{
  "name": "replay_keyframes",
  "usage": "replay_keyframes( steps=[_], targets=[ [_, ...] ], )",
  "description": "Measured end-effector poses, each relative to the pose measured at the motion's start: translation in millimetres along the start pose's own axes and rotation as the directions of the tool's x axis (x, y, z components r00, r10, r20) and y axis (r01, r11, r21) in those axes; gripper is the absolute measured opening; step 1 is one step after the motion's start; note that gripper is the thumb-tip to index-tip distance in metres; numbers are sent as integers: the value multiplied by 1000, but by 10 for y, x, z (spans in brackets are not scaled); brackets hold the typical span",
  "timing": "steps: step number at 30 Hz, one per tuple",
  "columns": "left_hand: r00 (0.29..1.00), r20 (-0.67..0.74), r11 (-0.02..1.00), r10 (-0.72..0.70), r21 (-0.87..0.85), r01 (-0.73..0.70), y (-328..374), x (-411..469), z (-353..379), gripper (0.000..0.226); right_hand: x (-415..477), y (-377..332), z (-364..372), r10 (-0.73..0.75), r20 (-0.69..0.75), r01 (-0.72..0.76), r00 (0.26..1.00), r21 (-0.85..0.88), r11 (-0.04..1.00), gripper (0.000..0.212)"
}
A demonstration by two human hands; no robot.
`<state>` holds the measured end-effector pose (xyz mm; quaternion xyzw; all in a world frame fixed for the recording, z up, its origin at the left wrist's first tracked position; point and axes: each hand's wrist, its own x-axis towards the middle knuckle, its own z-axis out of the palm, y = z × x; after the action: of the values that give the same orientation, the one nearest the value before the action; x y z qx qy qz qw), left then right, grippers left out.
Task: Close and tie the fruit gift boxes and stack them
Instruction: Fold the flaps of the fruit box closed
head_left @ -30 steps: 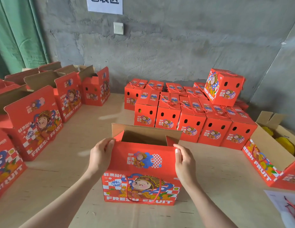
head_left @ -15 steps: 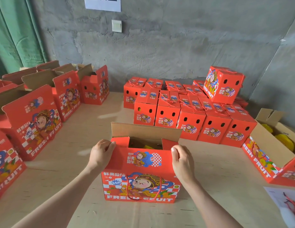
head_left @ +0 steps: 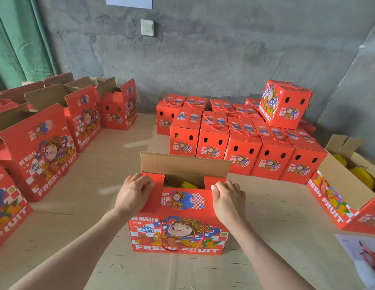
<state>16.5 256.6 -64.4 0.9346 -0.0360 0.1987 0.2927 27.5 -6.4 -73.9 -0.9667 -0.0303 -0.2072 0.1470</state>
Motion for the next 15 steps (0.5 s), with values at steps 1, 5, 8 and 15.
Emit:
replay_keyframes(
  steps=[1, 5, 8, 15],
  targets=[
    [1000, -8, 1000, -15, 20, 15, 34, 0, -5, 14, 3, -9, -10, 15, 6, -15, 1000, -21, 1000, 29],
    [1000, 2, 985, 6, 170, -6, 193, -81, -4, 35, -43, -85, -57, -41, -127, 39, 991, -20, 999, 15],
    [994, 93, 972, 58, 221, -77, 268, -233, 3, 73, -77, -76, -84, -124, -178, 136, 976, 59, 989, 6],
    [975, 219, 932, 29, 346, -105, 175, -243, 73, 108, -224, 16, 16, -255, 263, 276, 930, -44, 960, 62]
  ],
)
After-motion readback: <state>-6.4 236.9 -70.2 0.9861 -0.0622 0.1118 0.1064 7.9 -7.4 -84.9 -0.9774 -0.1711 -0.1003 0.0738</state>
